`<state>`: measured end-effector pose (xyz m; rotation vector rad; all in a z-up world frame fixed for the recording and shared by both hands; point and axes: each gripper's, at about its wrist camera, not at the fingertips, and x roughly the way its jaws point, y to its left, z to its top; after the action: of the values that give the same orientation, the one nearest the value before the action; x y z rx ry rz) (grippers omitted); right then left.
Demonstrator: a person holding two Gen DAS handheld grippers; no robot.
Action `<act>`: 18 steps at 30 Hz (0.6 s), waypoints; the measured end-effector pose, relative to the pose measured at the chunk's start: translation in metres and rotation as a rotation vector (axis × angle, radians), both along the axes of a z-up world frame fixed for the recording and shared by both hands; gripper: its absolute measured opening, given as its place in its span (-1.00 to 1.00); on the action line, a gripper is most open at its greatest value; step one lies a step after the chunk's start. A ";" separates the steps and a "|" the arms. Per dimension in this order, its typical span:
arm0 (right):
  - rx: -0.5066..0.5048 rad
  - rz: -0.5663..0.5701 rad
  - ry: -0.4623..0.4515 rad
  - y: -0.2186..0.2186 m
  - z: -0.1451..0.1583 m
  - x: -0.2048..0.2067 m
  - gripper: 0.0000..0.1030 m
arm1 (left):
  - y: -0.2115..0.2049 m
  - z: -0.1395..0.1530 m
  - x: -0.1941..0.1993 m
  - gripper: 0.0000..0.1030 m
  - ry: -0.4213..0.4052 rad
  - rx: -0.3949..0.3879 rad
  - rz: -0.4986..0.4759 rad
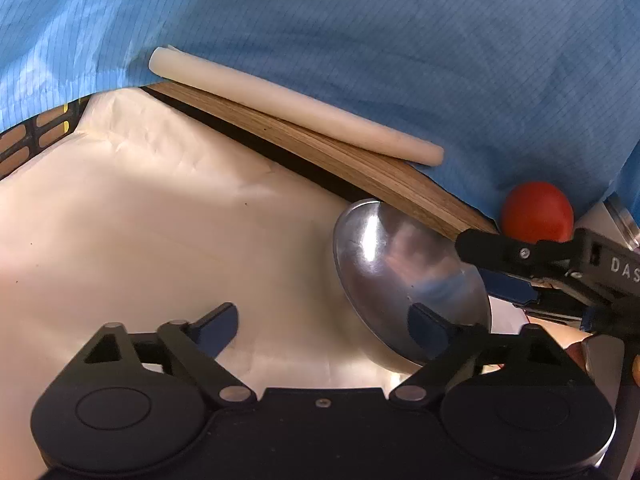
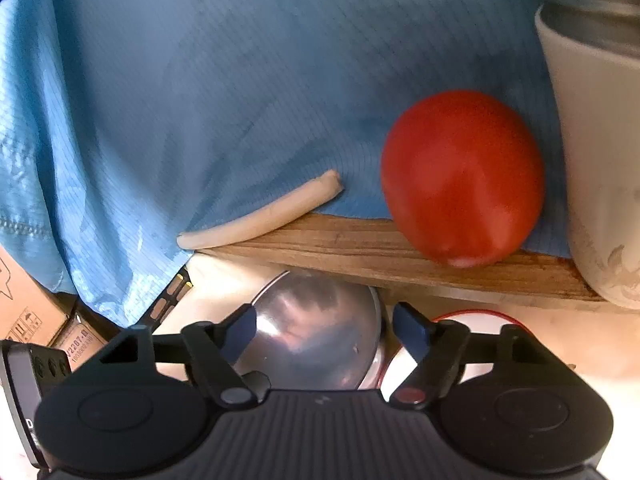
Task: Organize plates and bowls
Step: 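Move the left gripper to the steel bowl and grasp its rim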
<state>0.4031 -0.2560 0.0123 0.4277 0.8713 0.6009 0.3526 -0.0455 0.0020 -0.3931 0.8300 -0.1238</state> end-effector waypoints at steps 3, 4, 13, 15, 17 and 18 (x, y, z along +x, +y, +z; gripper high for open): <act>-0.023 -0.011 -0.009 0.002 -0.001 -0.001 0.30 | 0.002 0.000 0.002 0.55 0.003 -0.020 0.009; -0.030 -0.016 -0.010 0.002 -0.002 -0.001 0.27 | 0.003 -0.001 0.002 0.47 0.005 -0.029 0.010; -0.047 -0.015 0.020 0.003 -0.007 0.000 -0.17 | 0.007 0.003 -0.001 -0.27 -0.003 -0.059 0.025; -0.061 -0.011 0.025 0.005 -0.008 0.000 -0.28 | 0.007 0.004 -0.002 -0.35 -0.004 -0.054 0.024; -0.068 -0.005 0.031 0.007 -0.009 -0.001 -0.37 | 0.009 0.005 -0.002 -0.42 -0.002 -0.053 0.023; -0.072 -0.002 0.031 0.008 -0.010 -0.002 -0.42 | 0.010 0.006 -0.004 -0.48 -0.002 -0.052 0.022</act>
<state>0.4015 -0.2475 0.0026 0.3735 0.9194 0.5610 0.3491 -0.0356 0.0084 -0.4510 0.8212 -0.1262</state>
